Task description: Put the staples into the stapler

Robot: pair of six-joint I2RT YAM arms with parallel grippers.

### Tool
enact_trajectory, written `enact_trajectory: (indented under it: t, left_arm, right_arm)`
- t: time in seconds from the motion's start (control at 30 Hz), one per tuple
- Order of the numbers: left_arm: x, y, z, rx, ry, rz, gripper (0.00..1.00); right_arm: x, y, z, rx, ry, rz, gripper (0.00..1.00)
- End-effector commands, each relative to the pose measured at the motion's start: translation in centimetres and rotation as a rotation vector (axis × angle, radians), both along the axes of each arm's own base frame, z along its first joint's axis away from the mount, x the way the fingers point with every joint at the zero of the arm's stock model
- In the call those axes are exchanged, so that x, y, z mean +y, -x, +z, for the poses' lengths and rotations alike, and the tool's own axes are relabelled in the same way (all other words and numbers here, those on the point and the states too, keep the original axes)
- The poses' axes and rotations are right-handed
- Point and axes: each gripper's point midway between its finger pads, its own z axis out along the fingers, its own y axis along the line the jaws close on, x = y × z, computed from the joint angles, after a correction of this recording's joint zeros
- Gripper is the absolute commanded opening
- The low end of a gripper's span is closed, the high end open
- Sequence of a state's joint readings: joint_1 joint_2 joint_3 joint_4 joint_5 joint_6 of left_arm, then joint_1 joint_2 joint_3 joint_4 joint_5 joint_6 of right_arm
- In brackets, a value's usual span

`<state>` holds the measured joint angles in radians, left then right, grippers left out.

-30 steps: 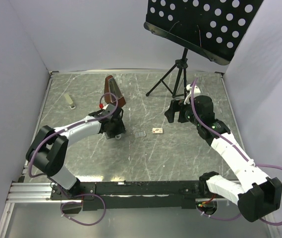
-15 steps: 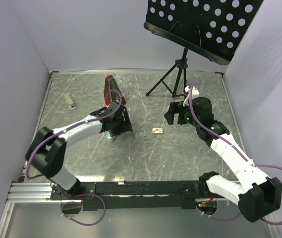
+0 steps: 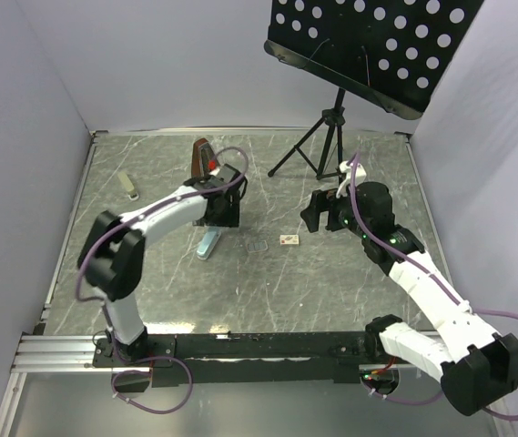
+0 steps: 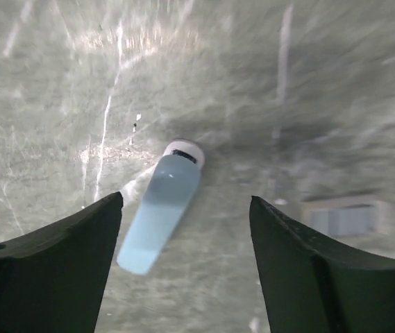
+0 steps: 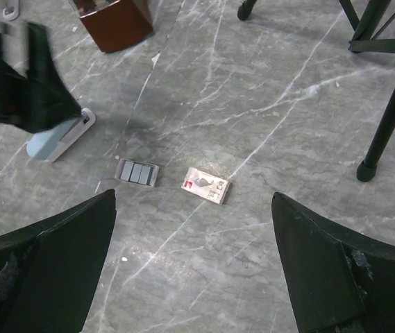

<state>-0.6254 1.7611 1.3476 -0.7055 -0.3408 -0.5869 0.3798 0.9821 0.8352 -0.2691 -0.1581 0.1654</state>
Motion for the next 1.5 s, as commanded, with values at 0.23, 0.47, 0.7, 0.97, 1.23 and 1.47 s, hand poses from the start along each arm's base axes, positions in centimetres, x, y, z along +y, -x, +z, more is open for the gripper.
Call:
enact_trajectory:
  t: [0.23, 0.47, 0.7, 0.97, 1.23, 1.47]
  left_arm:
    - [1.1, -0.8, -2.2, 0.124, -0.151, -0.128, 0.63]
    - [1.6, -1.2, -3.3, 0.158, -0.158, -0.124, 0.58]
    - [1.2, -1.1, -3.5, 0.175, -0.133, -0.137, 0.48]
    - [0.8, -0.4, -3.8, 0.201, -0.108, -0.146, 0.37]
    - [-0.1, -0.4, 0.7, 0.097, -0.007, -0.167, 0.01]
    - [-3.5, 1.2, 10.0, -0.185, 0.258, -0.426, 0.01]
  right_arm:
    - [0.5, 0.0, 1.3, -0.070, -0.006, 0.020, 1.00]
    - [0.3, 0.0, 1.3, -0.076, 0.000, 0.013, 1.00]
    - [0.5, 0.0, 1.1, -0.073, 0.000, 0.020, 1.00]
    - [0.6, 0.0, 1.1, -0.071, 0.002, 0.021, 1.00]
    - [1.8, 0.8, 1.8, -0.130, -0.035, 0.099, 1.00]
    - [5.6, 4.2, 4.3, -0.209, -0.156, 0.375, 1.00]
